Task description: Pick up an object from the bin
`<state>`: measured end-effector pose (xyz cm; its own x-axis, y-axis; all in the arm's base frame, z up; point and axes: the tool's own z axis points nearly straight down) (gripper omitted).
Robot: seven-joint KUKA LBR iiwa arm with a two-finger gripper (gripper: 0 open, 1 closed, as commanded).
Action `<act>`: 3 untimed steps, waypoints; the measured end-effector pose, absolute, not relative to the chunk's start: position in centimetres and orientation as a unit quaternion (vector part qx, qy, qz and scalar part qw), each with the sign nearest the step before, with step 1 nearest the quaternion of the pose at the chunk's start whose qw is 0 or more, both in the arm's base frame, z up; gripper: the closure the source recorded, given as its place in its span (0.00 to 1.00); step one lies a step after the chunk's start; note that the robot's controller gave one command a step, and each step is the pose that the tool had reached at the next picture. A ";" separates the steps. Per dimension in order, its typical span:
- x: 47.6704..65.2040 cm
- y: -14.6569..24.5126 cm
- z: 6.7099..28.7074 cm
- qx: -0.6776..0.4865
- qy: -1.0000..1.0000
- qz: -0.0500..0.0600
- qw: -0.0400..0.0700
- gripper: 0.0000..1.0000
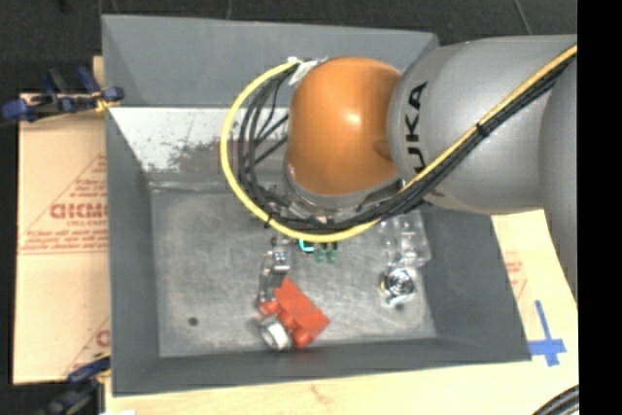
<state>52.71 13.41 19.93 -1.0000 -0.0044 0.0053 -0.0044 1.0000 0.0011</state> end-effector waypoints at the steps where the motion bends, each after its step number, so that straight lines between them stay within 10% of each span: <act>1: 48.6 11.1 13.6 0.237 -0.971 0.000 0.002 0.00; 2: 50.8 3.9 7.7 0.300 -0.954 -0.002 -0.003 0.00; 3: 50.7 4.0 7.7 0.300 -0.954 -0.002 -0.002 1.00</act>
Offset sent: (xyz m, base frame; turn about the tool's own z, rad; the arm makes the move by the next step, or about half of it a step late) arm -0.0400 -0.0218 -0.0622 -0.4779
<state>50.72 4.04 7.70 -0.8198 -0.5726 -0.0053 -0.5726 0.8198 0.0024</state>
